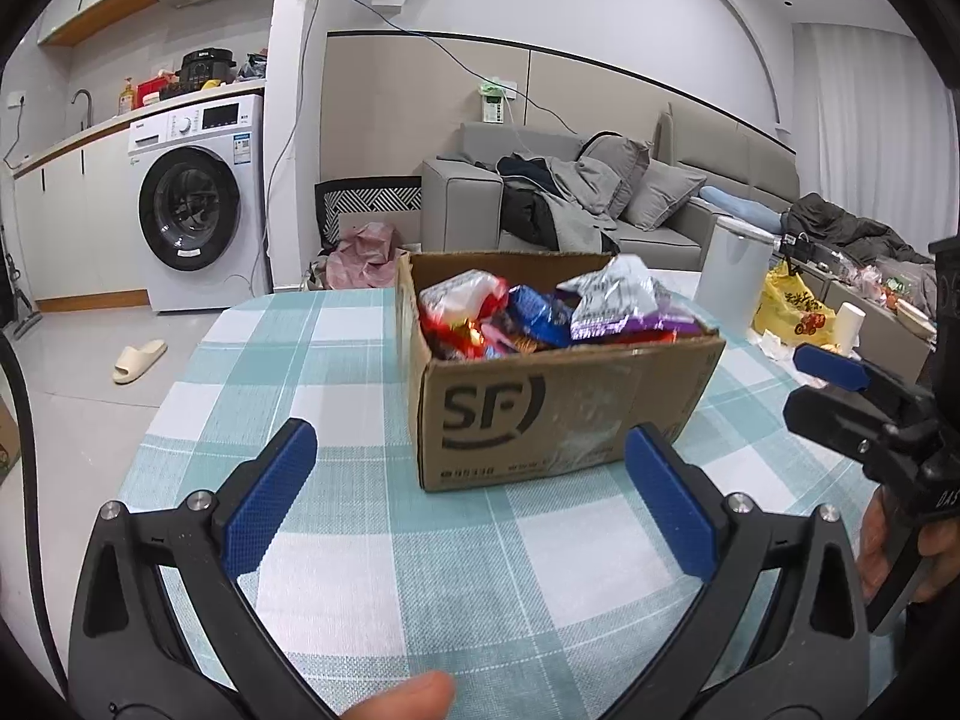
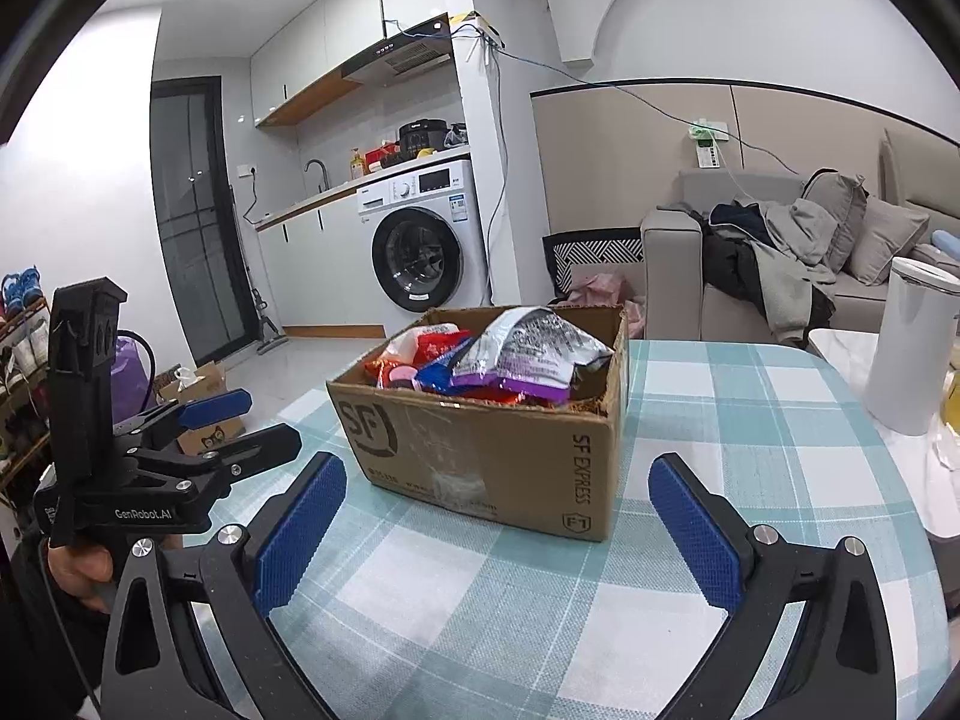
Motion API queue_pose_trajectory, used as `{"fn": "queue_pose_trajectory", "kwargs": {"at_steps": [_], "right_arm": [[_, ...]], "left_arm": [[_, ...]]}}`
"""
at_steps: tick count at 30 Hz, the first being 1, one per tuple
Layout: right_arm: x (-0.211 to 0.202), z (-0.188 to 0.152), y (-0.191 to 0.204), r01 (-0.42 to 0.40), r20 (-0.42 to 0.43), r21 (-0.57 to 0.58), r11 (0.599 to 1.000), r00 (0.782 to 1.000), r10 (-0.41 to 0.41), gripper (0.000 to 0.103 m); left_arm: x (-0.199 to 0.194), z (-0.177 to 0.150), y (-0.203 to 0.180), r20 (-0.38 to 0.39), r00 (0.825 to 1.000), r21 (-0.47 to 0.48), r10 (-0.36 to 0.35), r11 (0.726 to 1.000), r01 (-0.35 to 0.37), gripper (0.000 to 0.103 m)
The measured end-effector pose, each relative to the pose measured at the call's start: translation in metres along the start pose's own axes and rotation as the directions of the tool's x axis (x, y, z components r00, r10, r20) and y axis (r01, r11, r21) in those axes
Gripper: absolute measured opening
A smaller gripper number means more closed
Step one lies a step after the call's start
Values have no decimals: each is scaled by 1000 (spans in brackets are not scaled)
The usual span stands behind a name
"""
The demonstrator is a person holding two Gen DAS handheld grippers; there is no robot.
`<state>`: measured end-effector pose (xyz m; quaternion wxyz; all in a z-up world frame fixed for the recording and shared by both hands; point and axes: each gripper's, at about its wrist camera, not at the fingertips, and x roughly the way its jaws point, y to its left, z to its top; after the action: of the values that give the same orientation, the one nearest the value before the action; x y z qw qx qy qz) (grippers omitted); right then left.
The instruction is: Organize snacks
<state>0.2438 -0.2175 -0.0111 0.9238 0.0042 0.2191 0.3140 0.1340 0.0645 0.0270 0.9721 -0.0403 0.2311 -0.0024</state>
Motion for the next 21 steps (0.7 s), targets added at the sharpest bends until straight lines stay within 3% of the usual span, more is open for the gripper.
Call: {"fn": "queue_pose_trajectory", "kwargs": {"at_steps": [21], "right_arm": [[1,-16,-2,17,76,-25,1000,997,-15,103]], "left_arm": [[12,-11,2,27,999,-13,26,1000,-25,102]]}}
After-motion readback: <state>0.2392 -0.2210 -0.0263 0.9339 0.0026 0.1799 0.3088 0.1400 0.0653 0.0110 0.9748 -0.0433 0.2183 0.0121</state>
